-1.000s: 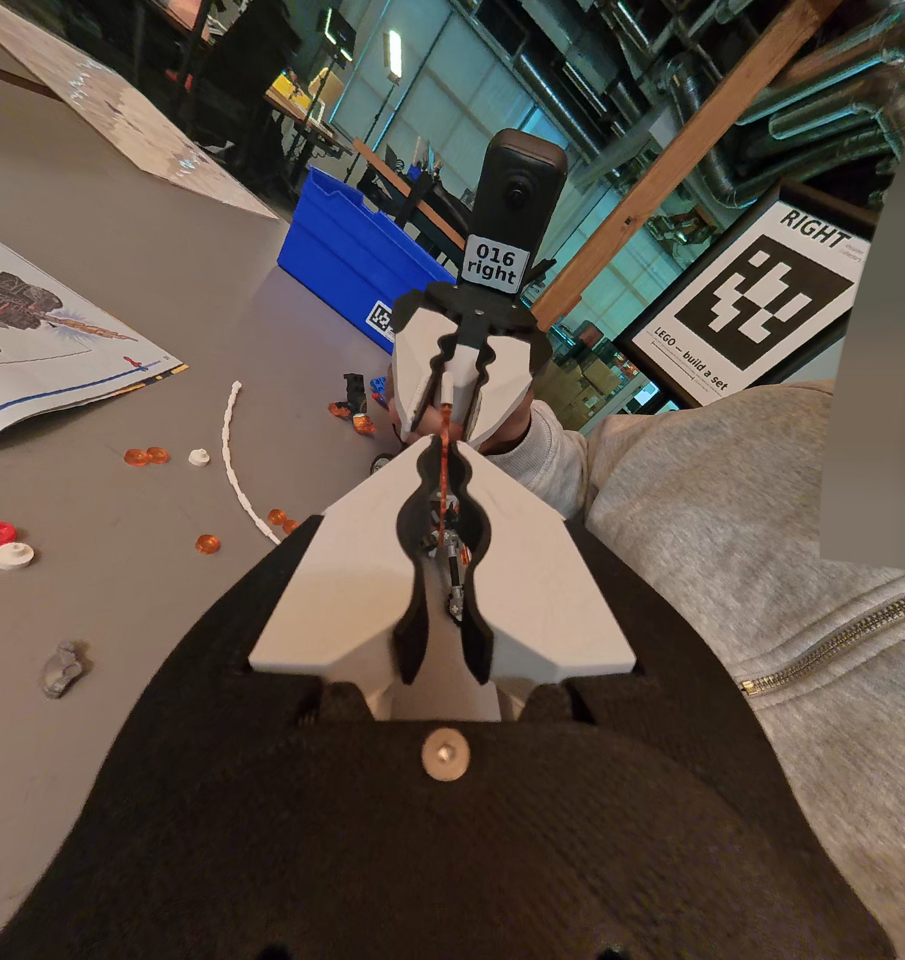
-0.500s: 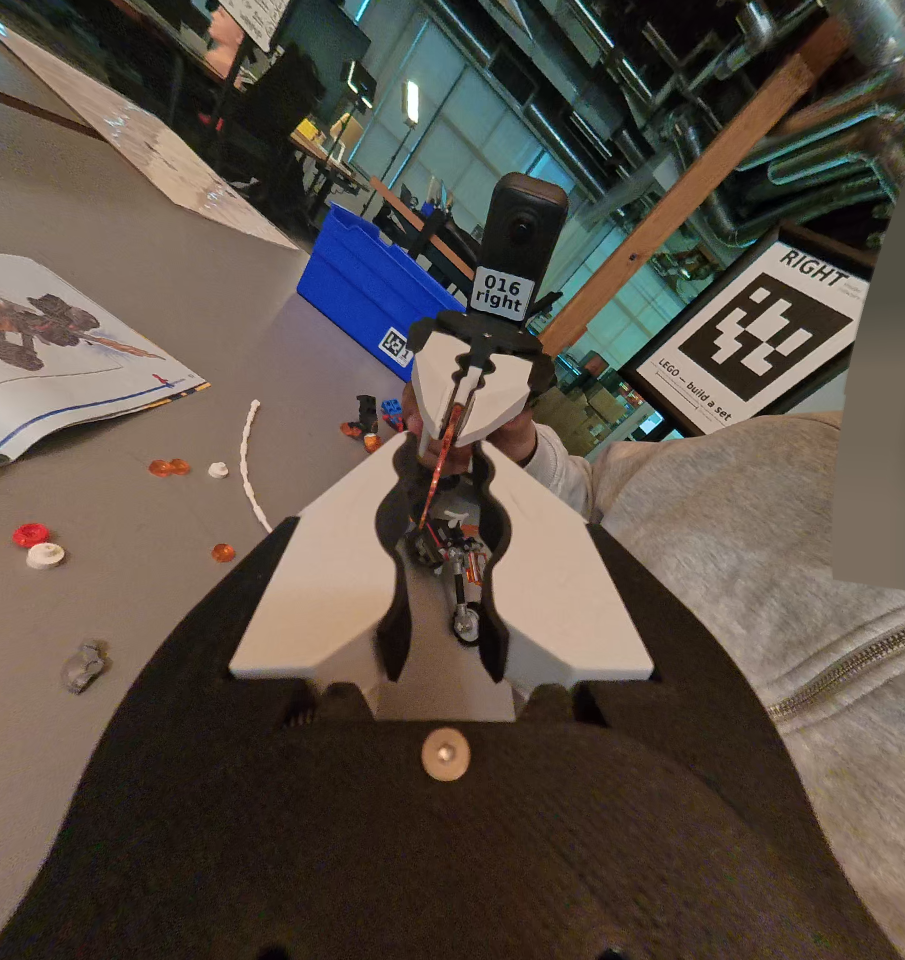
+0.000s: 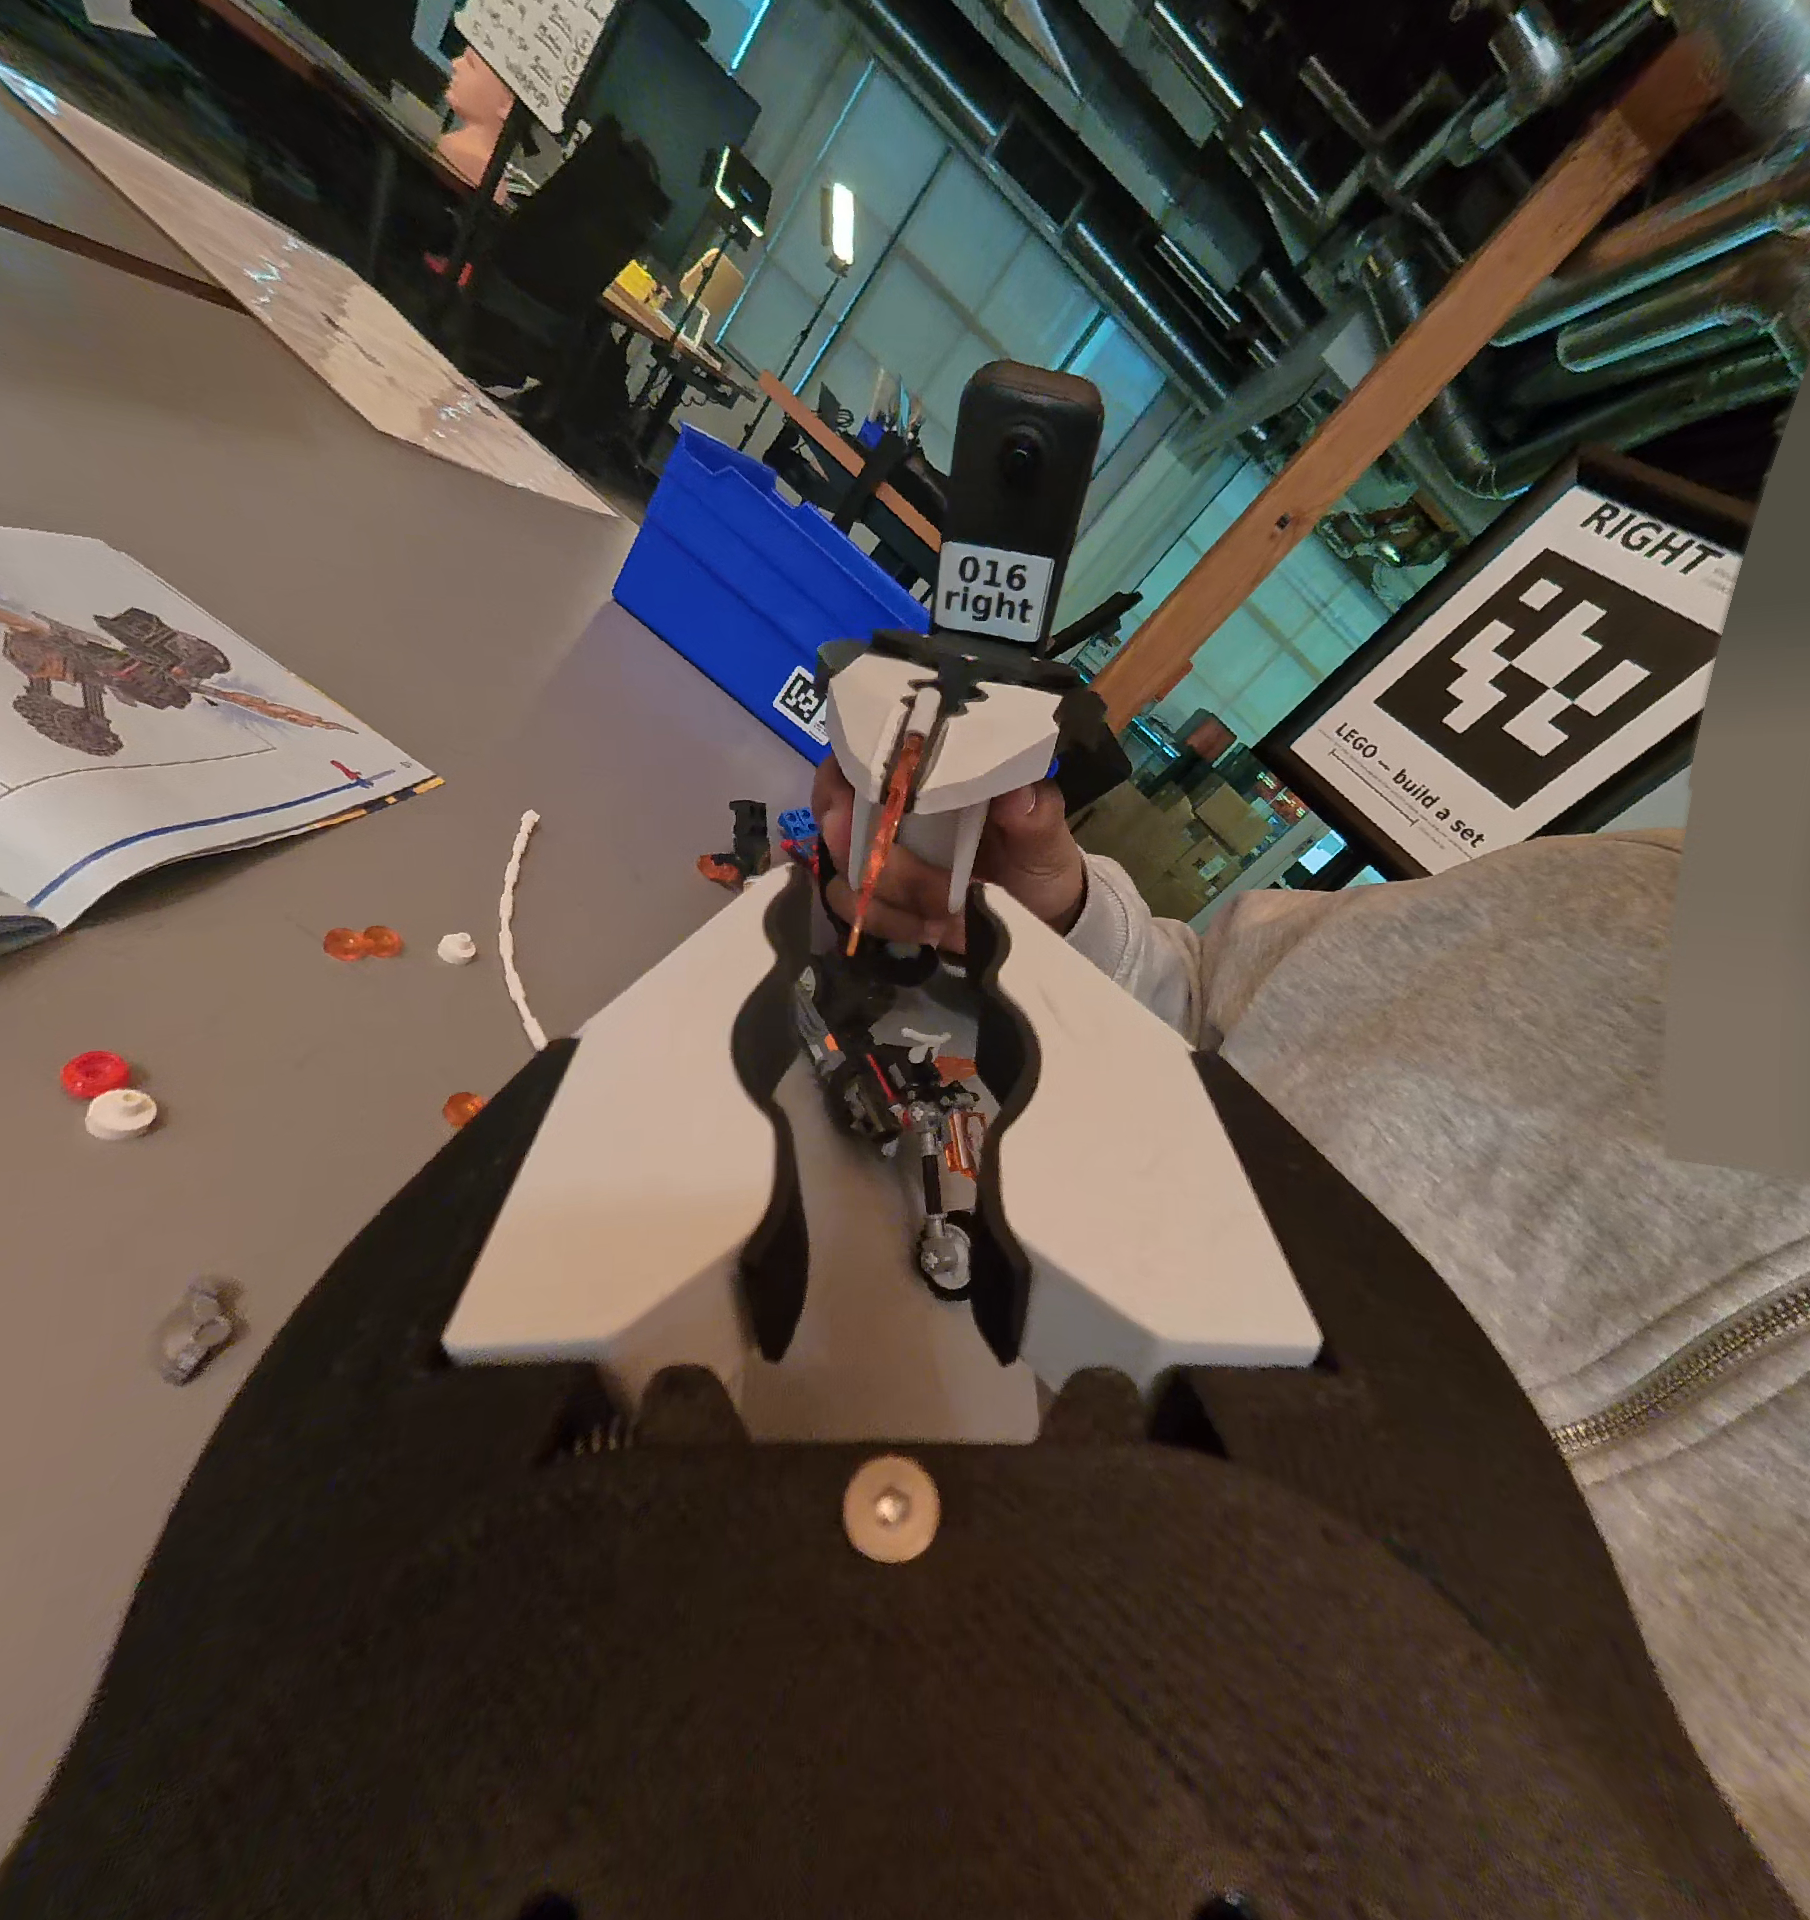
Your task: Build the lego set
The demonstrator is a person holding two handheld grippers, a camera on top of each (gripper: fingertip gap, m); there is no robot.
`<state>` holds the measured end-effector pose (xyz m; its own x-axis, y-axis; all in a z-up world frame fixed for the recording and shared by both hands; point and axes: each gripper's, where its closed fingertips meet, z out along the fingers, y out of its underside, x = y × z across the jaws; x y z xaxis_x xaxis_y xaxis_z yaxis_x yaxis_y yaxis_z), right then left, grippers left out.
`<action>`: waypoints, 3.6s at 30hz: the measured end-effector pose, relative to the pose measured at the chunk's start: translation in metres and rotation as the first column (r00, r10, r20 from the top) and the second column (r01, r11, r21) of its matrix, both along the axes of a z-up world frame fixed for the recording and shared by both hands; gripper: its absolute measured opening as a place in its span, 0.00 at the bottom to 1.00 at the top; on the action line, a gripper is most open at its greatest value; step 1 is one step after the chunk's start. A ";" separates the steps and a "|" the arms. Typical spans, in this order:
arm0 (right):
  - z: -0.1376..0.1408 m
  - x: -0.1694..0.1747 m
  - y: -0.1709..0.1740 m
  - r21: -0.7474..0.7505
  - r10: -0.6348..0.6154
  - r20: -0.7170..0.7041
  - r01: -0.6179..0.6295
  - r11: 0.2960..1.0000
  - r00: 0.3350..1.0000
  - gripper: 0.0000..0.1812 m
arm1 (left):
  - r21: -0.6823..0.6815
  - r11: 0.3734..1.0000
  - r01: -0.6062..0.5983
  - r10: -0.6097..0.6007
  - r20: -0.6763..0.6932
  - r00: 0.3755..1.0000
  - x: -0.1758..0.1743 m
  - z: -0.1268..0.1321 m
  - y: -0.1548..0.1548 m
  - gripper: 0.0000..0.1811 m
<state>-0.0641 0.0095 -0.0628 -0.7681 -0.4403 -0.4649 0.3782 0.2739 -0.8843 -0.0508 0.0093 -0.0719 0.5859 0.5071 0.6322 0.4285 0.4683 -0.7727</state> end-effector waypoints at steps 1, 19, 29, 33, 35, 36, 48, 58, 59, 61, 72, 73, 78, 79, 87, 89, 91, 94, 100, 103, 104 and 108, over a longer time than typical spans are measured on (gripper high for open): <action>0.000 0.001 0.000 0.001 0.003 0.002 -0.003 1.000 1.000 0.01 | 0.003 1.000 0.005 -0.005 -0.003 1.000 0.000 0.001 0.001 0.14; 0.002 -0.016 0.005 -0.010 -0.060 -0.110 0.059 0.998 0.992 0.17 | 0.001 1.000 0.002 -0.002 -0.003 1.000 0.003 0.001 -0.004 0.00; -0.021 -0.020 0.070 0.074 -0.306 -0.247 0.333 0.940 0.919 0.19 | -0.201 0.980 -0.007 0.017 0.052 0.999 0.001 -0.022 0.005 0.00; -0.026 0.021 0.096 0.097 -0.250 -0.243 0.280 0.955 0.937 0.12 | -0.282 0.959 0.038 -0.012 0.096 0.995 0.002 -0.034 0.018 0.00; -0.028 0.050 0.102 0.114 -0.176 -0.231 0.207 0.972 0.957 0.11 | -0.303 0.951 0.059 -0.020 0.132 0.991 0.003 -0.040 0.024 0.00; -0.035 0.062 0.104 0.142 -0.140 -0.249 0.180 0.973 0.958 0.11 | -0.316 0.946 0.073 -0.024 0.156 0.987 0.003 -0.045 0.026 0.00; -0.106 0.047 0.104 0.337 -0.084 -0.639 0.377 0.863 0.765 0.11 | -0.445 0.882 0.157 -0.008 0.319 0.948 0.014 -0.078 0.047 0.00; -0.100 0.039 0.100 0.339 -0.158 -0.567 0.404 0.850 0.808 0.08 | -0.430 0.887 0.167 -0.013 0.339 0.941 0.029 -0.080 0.060 0.00; -0.099 0.038 0.100 0.341 -0.160 -0.560 0.403 0.849 0.813 0.07 | -0.429 0.887 0.168 -0.012 0.342 0.940 0.030 -0.080 0.061 0.00; -0.099 0.038 0.099 0.347 -0.161 -0.549 0.400 0.848 0.820 0.06 | -0.430 0.887 0.170 -0.012 0.347 0.938 0.032 -0.081 0.062 0.00; -0.085 0.052 0.100 0.361 -0.096 -0.457 0.283 0.889 0.884 0.13 | -0.364 0.925 0.110 0.018 0.331 0.943 0.037 -0.073 0.053 0.00; -0.079 0.048 0.100 0.342 -0.108 -0.467 0.292 0.893 0.878 0.13 | -0.358 0.928 0.102 0.023 0.328 0.944 0.036 -0.072 0.051 0.00; -0.060 0.007 0.096 0.286 -0.215 -0.519 0.406 0.868 0.827 0.17 | -0.361 0.929 0.084 0.036 0.313 0.949 0.033 -0.071 0.049 0.00; -0.060 0.001 0.093 0.295 -0.233 -0.515 0.425 0.856 0.825 0.19 | -0.366 0.927 0.081 0.039 0.310 0.950 0.033 -0.070 0.049 0.00; -0.086 -0.003 0.078 0.362 -0.226 -0.546 0.470 0.805 0.807 0.19 | -0.386 0.921 0.060 0.058 0.289 0.956 0.032 -0.069 0.044 0.00; -0.087 -0.002 0.077 0.352 -0.213 -0.565 0.466 0.812 0.797 0.17 | -0.382 0.922 0.063 0.053 0.287 0.956 0.033 -0.069 0.043 0.00; -0.085 0.000 0.075 0.339 -0.188 -0.566 0.435 0.834 0.803 0.15 | -0.388 0.919 0.067 0.049 0.282 0.958 0.034 -0.068 0.041 0.00; -0.083 0.002 0.071 0.317 -0.119 -0.541 0.333 0.888 0.832 0.15 | -0.434 0.897 0.084 0.038 0.265 0.964 0.037 -0.069 0.037 0.00; -0.080 0.007 0.065 0.267 0.068 -0.511 0.083 0.960 0.857 0.14 | -0.588 0.784 0.199 -0.053 0.257 0.965 0.052 -0.080 0.044 0.00; -0.074 0.019 0.069 0.238 0.156 -0.488 -0.041 0.970 0.859 0.14 | -0.619 0.744 0.251 -0.086 0.284 0.955 0.056 -0.087 0.050 0.00; -0.071 0.023 0.071 0.222 0.179 -0.485 -0.078 0.972 0.856 0.14 | -0.618 0.740 0.265 -0.098 0.291 0.952 0.057 -0.088 0.052 0.00; -0.074 0.029 0.079 0.240 0.249 -0.498 -0.144 0.960 0.831 0.14 | -0.618 0.717 0.322 -0.152 0.312 0.938 0.063 -0.091 0.061 0.00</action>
